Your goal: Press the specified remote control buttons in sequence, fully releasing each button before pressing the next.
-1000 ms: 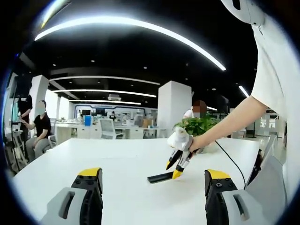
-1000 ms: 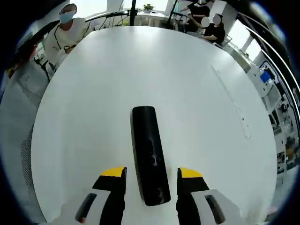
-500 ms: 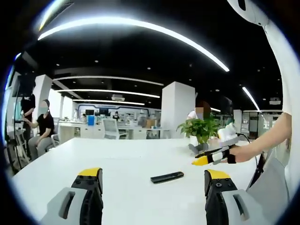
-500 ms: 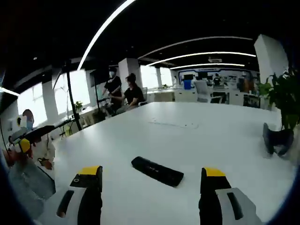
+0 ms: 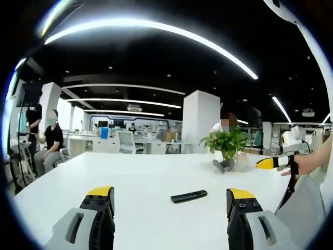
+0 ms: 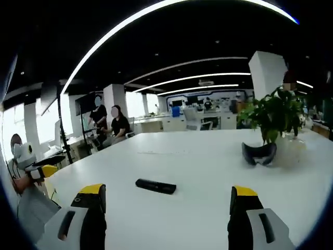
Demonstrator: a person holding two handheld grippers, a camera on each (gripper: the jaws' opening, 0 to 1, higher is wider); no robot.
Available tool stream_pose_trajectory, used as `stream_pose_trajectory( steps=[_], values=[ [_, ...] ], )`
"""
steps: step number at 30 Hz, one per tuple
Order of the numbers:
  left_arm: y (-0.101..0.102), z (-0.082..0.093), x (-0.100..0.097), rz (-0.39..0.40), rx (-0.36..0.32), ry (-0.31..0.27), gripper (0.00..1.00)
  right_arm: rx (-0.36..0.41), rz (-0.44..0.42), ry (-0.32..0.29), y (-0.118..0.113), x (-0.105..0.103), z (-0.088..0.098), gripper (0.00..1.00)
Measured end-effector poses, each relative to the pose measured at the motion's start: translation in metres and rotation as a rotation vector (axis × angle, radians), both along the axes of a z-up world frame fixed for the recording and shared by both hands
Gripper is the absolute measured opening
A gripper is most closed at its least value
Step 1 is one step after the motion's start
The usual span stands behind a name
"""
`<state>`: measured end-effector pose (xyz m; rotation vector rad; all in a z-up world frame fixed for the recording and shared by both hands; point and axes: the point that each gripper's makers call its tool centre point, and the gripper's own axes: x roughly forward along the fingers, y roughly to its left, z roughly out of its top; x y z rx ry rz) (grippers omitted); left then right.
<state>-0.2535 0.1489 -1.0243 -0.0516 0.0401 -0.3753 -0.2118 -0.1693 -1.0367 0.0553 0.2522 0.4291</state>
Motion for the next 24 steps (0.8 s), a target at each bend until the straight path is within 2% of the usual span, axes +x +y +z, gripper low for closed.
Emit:
stream_pose_trajectory(
  steps=[2, 3, 5, 6, 7, 9, 11, 13, 16, 17, 18, 21, 24],
  values=[
    [0.001, -0.001, 0.000, 0.002, 0.000, 0.006, 0.93, -0.022, -0.012, -0.019, -0.002, -0.007, -0.001, 0.99],
    [0.001, -0.002, 0.000, 0.002, 0.004, 0.010, 0.93, -0.064, -0.027, -0.030, -0.005, -0.012, -0.005, 0.99],
    [0.000, -0.003, 0.000, -0.001, 0.010, 0.011, 0.93, -0.070, -0.044, -0.018, -0.004, -0.018, -0.013, 0.99],
    [0.000, -0.005, 0.000, -0.002, 0.017, 0.018, 0.93, -0.058, -0.053, -0.008, -0.004, -0.019, -0.015, 0.99],
    [-0.001, -0.006, 0.001, -0.002, 0.023, 0.024, 0.93, -0.006, -0.074, 0.019, -0.002, -0.020, -0.020, 0.99],
    [-0.001, -0.009, 0.001, -0.004, 0.034, 0.037, 0.93, 0.042, -0.111, 0.027, -0.002, -0.019, -0.024, 0.99],
    [-0.002, -0.014, 0.002, -0.006, 0.042, 0.058, 0.93, -0.004, -0.131, 0.064, -0.005, -0.021, -0.032, 0.99],
    [-0.001, -0.019, 0.002, 0.000, 0.040, 0.087, 0.93, -0.043, -0.169, 0.042, -0.012, -0.018, -0.030, 0.99],
    [-0.002, -0.020, 0.001, -0.008, 0.052, 0.089, 0.93, -0.054, -0.214, 0.021, -0.019, -0.016, -0.030, 0.95],
    [-0.003, -0.021, 0.001, -0.010, 0.056, 0.091, 0.93, -0.089, -0.215, 0.016, -0.021, -0.017, -0.032, 0.93],
    [-0.003, -0.022, 0.000, -0.011, 0.057, 0.093, 0.93, -0.111, -0.211, 0.043, -0.021, -0.019, -0.037, 0.92],
    [-0.004, -0.022, -0.001, -0.012, 0.077, 0.084, 0.93, -0.121, -0.190, 0.038, -0.017, -0.019, -0.036, 0.92],
    [-0.003, -0.023, 0.001, -0.009, 0.065, 0.097, 0.93, -0.137, -0.188, 0.035, -0.017, -0.021, -0.037, 0.92]
  ],
)
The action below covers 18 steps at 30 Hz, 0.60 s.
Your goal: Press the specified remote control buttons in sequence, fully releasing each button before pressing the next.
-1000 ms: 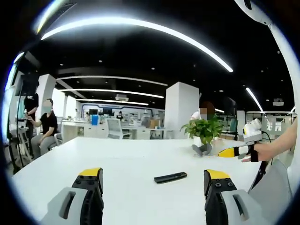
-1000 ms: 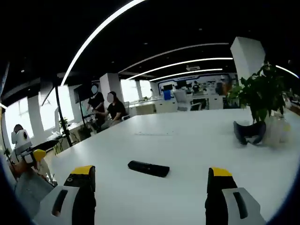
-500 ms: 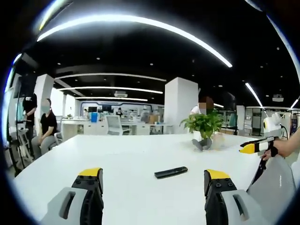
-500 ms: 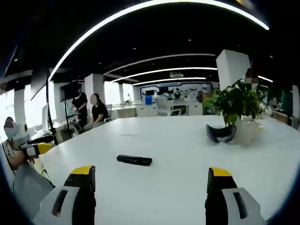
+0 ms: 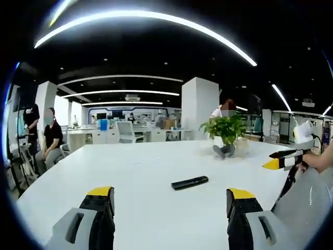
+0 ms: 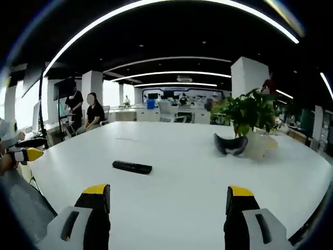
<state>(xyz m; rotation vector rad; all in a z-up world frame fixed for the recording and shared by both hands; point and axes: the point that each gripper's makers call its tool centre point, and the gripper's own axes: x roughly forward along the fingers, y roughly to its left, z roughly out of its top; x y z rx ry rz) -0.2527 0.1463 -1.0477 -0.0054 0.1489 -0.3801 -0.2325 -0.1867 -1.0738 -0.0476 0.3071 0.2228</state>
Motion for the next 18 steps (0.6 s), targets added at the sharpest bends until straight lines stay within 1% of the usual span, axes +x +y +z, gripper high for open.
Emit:
stream_pose_trajectory(
  steps=[2, 3, 5, 7, 8, 10, 11, 13, 16, 18],
  values=[
    [-0.001, 0.001, -0.002, -0.004, 0.008, -0.013, 0.93, -0.008, -0.009, 0.012, -0.002, 0.002, -0.003, 0.93],
    [-0.002, 0.001, -0.001, -0.013, 0.012, -0.017, 0.94, -0.018, -0.018, 0.037, -0.003, 0.000, -0.008, 0.94],
    [-0.005, -0.004, 0.000, -0.026, 0.009, 0.013, 0.93, -0.040, -0.015, 0.042, -0.004, 0.002, -0.008, 0.93],
    [-0.006, -0.004, -0.001, -0.035, 0.000, 0.015, 0.93, -0.047, -0.008, 0.045, 0.000, 0.003, -0.009, 0.94],
    [-0.005, -0.004, 0.001, -0.036, -0.002, 0.008, 0.93, -0.054, -0.003, 0.056, 0.001, 0.002, -0.012, 0.94],
    [-0.005, -0.005, 0.001, -0.036, -0.014, 0.014, 0.96, -0.078, 0.006, 0.076, 0.002, 0.000, -0.017, 0.94],
    [-0.005, -0.006, 0.001, -0.037, -0.007, 0.015, 0.96, -0.089, 0.006, 0.084, 0.002, 0.000, -0.018, 0.94],
    [-0.005, -0.006, 0.001, -0.034, 0.023, -0.003, 0.97, -0.095, 0.002, 0.075, 0.000, 0.000, -0.017, 0.95],
    [-0.008, -0.009, 0.002, -0.044, 0.053, 0.004, 0.97, -0.082, -0.020, 0.064, -0.005, 0.001, -0.015, 0.96],
    [-0.007, -0.012, 0.003, -0.043, 0.058, 0.014, 0.97, -0.080, -0.031, 0.069, -0.006, 0.001, -0.016, 0.96]
  ],
)
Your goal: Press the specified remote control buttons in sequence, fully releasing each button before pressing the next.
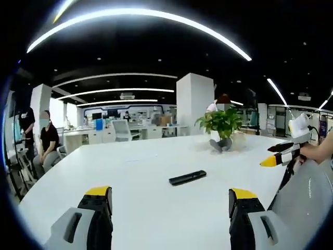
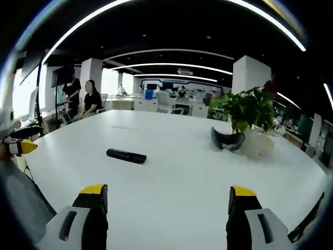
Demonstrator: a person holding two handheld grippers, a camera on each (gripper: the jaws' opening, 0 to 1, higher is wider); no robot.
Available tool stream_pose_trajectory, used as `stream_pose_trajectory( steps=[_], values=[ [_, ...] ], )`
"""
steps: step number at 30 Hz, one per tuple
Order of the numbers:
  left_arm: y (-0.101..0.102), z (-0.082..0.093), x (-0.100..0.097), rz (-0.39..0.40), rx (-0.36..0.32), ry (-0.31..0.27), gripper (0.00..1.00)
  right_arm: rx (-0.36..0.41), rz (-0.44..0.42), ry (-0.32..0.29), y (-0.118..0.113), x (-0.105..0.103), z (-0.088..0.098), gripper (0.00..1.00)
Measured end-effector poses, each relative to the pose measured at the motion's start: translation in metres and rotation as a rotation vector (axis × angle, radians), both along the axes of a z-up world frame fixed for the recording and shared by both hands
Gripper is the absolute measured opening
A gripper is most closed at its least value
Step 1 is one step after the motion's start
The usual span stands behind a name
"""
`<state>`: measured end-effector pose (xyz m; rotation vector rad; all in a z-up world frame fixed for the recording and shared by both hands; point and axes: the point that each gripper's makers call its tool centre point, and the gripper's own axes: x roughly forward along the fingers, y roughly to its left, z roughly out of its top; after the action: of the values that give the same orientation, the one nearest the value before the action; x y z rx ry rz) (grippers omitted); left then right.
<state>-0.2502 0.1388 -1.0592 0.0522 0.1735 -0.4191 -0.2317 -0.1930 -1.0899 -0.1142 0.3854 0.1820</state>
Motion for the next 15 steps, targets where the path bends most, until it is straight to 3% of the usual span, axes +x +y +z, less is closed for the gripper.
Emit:
stream_pose_trajectory(
  steps=[6, 15],
  values=[
    [-0.0006, 0.0016, 0.0009, 0.006, 0.009, -0.014, 0.96, -0.019, 0.026, 0.065, 0.0062, -0.0034, -0.0120, 0.93],
    [0.0005, 0.0026, 0.0001, 0.008, 0.016, -0.019, 0.96, -0.013, -0.005, 0.022, -0.0022, -0.0012, -0.0052, 0.95]
  ],
)
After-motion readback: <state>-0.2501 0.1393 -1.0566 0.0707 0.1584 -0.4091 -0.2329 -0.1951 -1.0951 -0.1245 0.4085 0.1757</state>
